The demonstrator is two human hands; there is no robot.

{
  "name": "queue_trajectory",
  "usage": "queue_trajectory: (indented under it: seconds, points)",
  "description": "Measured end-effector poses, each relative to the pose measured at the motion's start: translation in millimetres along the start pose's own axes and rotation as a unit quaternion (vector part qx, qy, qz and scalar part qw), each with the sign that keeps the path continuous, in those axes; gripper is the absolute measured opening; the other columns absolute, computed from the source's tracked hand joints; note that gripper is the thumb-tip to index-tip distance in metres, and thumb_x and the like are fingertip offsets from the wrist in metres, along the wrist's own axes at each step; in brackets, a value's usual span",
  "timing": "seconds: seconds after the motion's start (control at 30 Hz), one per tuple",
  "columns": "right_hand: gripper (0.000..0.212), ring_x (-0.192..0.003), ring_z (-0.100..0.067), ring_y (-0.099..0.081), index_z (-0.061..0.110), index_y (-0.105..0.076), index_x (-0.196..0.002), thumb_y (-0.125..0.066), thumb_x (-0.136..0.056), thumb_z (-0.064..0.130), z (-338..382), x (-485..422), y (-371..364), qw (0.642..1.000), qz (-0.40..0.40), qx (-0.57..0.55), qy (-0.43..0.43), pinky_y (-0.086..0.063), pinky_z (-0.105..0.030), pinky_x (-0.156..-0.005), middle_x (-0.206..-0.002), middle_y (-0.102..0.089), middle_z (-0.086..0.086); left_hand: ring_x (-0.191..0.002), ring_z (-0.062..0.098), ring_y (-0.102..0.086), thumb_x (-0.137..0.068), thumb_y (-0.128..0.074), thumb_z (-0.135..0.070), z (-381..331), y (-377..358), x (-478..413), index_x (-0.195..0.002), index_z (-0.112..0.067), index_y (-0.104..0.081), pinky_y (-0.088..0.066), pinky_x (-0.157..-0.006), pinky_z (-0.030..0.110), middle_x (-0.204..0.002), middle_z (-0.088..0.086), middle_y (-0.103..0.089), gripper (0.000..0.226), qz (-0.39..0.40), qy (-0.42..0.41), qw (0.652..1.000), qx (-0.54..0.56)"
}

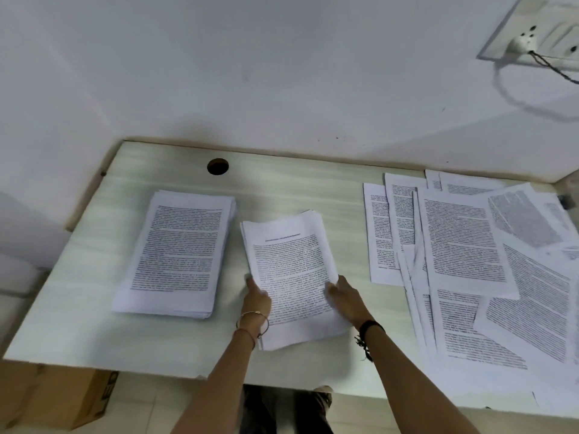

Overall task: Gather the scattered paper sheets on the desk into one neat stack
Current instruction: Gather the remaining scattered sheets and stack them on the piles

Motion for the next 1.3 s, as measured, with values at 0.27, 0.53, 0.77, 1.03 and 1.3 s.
queue_trajectory:
  seconds: [0.27, 0.53, 0.77, 1.03, 1.3]
  points:
    - [0.034, -0.056, -0.008, -0.028, 0.019, -0.027, -0.068, -0.040, -0.088, -0.005, 56.8, -2.5, -54.7, 0.986, -0.096, -0.132, 0.031, -0.028, -0.018, -0.052, -0.062, -0.029, 0.005, -0.069, 0.023, -0.056, -0.093, -0.042, -0.002, -19.8, 88.6, -30.8, -0.141, -0.014, -0.030, -0.049, -0.058, 0.027, -0.095, 0.014, -0.060, 0.051, -0.137, -0.131, 0.980, -0.058]
    - [0.016, -0.069, -0.009, -0.045, 0.019, -0.051, -0.083, -0.048, -0.090, 0.006, 135.7, -29.1, -158.9, 0.996, -0.019, -0.042, 0.078, -0.035, -0.008, -0.055, -0.075, -0.052, 0.008, -0.108, 0.041, -0.058, -0.088, -0.044, -0.001, 19.4, 214.5, -76.6, -0.121, -0.002, -0.054, -0.048, -0.087, 0.044, -0.119, 0.022, -0.061, 0.034, -0.259, -0.059, 0.963, -0.047]
    - [0.032, -0.073, -0.018, -0.045, 0.025, -0.031, -0.069, -0.049, -0.091, 0.011, 142.8, -38.6, -203.8, 0.974, 0.021, 0.189, 0.123, -0.027, -0.015, -0.049, -0.080, -0.047, -0.001, -0.123, 0.039, -0.047, -0.082, -0.045, -0.003, 60.9, 255.3, -119.1, -0.133, -0.005, -0.049, -0.039, -0.105, 0.046, -0.134, 0.023, -0.049, 0.050, -0.164, -0.011, 0.983, -0.085]
    - [0.025, -0.108, -0.028, -0.055, 0.004, -0.051, -0.117, -0.037, -0.099, 0.014, 138.9, -42.0, -208.1, 0.972, 0.031, 0.190, 0.138, -0.045, -0.034, -0.091, -0.117, -0.058, -0.012, -0.115, 0.042, -0.051, -0.079, -0.053, -0.009, 79.7, 246.5, -137.5, -0.132, -0.014, -0.049, -0.044, -0.101, 0.046, -0.129, 0.022, -0.052, 0.053, -0.106, 0.030, 0.982, -0.155]
    - [0.044, -0.111, -0.034, -0.053, 0.000, -0.034, -0.141, -0.037, -0.097, 0.004, 106.8, -40.3, -146.8, 0.975, -0.077, 0.198, 0.066, -0.043, -0.034, -0.090, -0.134, -0.042, -0.017, -0.122, 0.042, -0.043, -0.086, -0.042, -0.002, 32.5, 172.5, -121.6, -0.138, -0.008, -0.041, -0.036, -0.104, 0.041, -0.135, 0.024, -0.041, 0.052, -0.051, -0.042, 0.985, -0.161]
Point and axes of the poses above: each hand's wrist, its own x-axis away from the middle knuckle, its own y-axis out of the back of the hand, z = x × y, the point moved 2 cm from there along -x, towards the middle knuckle
